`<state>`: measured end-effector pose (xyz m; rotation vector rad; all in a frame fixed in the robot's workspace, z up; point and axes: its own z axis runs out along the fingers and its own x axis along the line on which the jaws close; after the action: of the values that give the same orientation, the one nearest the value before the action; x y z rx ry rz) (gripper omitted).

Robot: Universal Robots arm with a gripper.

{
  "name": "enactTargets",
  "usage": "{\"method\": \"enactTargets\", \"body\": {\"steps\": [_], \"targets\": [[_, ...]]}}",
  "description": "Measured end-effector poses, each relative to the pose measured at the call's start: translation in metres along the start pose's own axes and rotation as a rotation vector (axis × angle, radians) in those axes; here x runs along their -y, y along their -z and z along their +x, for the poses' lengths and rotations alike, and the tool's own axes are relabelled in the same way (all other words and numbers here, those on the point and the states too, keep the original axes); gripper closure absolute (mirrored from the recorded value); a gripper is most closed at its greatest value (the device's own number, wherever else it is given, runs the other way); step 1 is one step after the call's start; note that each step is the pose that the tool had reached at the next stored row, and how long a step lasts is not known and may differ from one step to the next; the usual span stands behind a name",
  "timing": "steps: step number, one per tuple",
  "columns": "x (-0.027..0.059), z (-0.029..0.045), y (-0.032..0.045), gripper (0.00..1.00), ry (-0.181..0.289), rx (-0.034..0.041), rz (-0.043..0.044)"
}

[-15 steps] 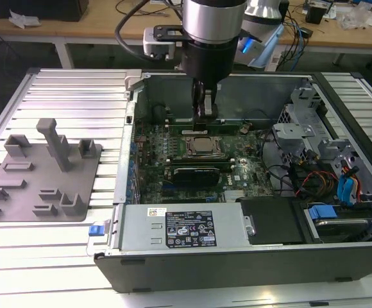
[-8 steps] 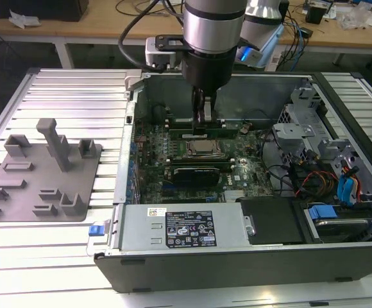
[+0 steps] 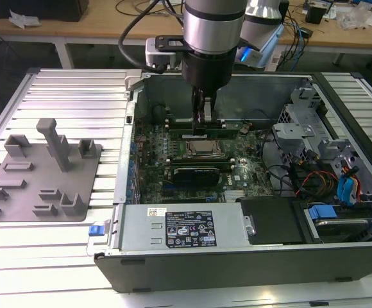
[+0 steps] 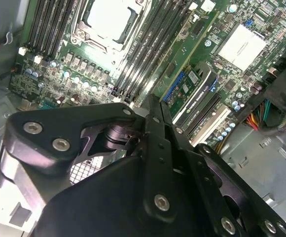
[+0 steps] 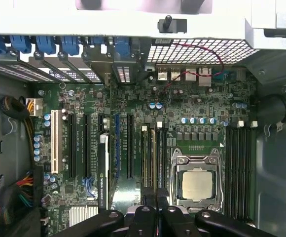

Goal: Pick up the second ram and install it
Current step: 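Insert the second ram into the second slot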

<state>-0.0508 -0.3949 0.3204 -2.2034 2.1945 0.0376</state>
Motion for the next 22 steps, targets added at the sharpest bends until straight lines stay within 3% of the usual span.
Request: {"method": "enactTargets", "body": {"steps": [8,22], "targets": [[0.0000,0.0000,-0.0012,0.91,0.000,0.0004,0.0002],[-0.0002,0.0003,-0.0423,0.91,0.000,0.0029,0.0000]]}}
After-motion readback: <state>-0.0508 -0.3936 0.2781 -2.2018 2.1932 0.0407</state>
